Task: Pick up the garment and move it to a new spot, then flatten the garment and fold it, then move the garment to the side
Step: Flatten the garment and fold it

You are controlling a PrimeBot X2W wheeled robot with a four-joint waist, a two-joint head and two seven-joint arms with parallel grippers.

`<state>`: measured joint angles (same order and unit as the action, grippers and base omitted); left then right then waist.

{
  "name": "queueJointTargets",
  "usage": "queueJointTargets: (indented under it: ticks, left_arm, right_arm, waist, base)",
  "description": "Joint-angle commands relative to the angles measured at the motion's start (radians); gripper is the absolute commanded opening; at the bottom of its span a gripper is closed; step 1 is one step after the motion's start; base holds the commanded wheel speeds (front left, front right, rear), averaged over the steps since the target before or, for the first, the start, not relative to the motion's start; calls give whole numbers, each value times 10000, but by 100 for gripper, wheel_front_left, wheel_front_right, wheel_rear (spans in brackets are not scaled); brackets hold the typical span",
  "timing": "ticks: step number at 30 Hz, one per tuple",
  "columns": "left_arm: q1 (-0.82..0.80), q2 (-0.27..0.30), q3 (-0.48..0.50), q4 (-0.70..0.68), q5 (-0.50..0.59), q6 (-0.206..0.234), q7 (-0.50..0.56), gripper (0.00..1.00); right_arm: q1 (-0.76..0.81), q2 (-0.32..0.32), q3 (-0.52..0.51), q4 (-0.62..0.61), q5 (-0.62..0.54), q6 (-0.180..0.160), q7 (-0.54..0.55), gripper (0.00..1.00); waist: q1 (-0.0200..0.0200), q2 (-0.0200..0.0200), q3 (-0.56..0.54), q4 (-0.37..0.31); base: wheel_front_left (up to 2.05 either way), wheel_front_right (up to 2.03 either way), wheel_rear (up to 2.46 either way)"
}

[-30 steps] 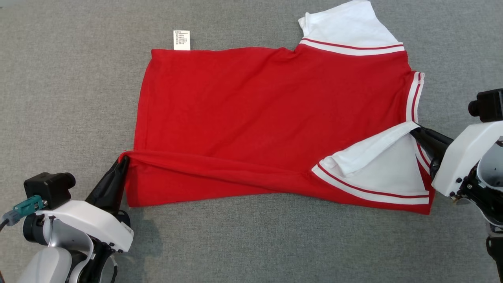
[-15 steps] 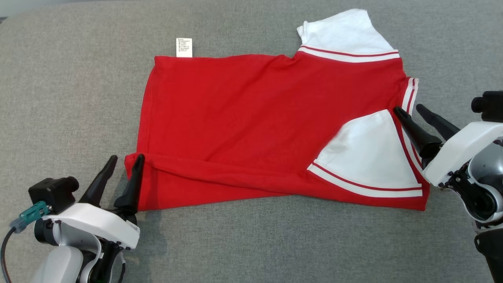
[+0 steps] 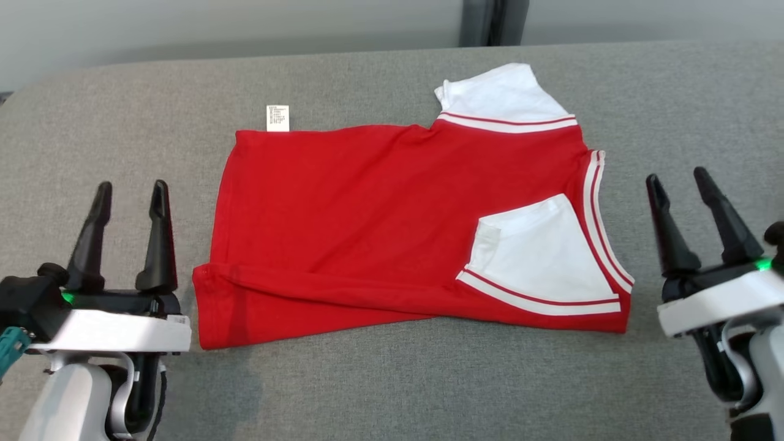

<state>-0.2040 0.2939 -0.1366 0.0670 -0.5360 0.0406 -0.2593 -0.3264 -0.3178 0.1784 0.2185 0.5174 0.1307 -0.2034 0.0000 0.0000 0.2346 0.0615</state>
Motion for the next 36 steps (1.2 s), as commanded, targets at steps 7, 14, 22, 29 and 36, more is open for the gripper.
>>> queueJointTargets:
  ticks: [7, 14, 22, 29, 36]
  left_arm:
    - [740, -333, 770, 93, 1599, -377, -36, 100]
    - [1269, -619, 880, 578, 2151, -751, -38, 100]
    - [1137, -763, 825, 1045, 2382, -1021, -39, 100]
    - [1288, -1094, 551, 2082, 2221, -1262, -39, 100]
    - [1107, -1493, 724, 3252, 1824, -1467, -40, 100]
  right_arm:
    - [1022, 626, -330, 101, -1384, 0, -587, 100]
    - [1580, 1033, -608, 68, -1770, 0, -647, 100]
    - [1654, 1144, -717, -72, -1818, 0, -644, 100]
    - [2106, 1369, -694, 680, -1603, 0, -626, 100]
    - [2100, 1668, -397, 1585, -1354, 0, -626, 100]
  waist:
    - [0, 0, -519, -171]
    - [0, 0, -691, -243]
    - [0, 0, -636, -260]
    - [0, 0, -117, -199]
    - [0, 0, 442, -90]
  base:
    - [0, 0, 0]
    - [0, 0, 0]
    - [0, 0, 0]
    - [0, 0, 0]
    - [0, 0, 0]
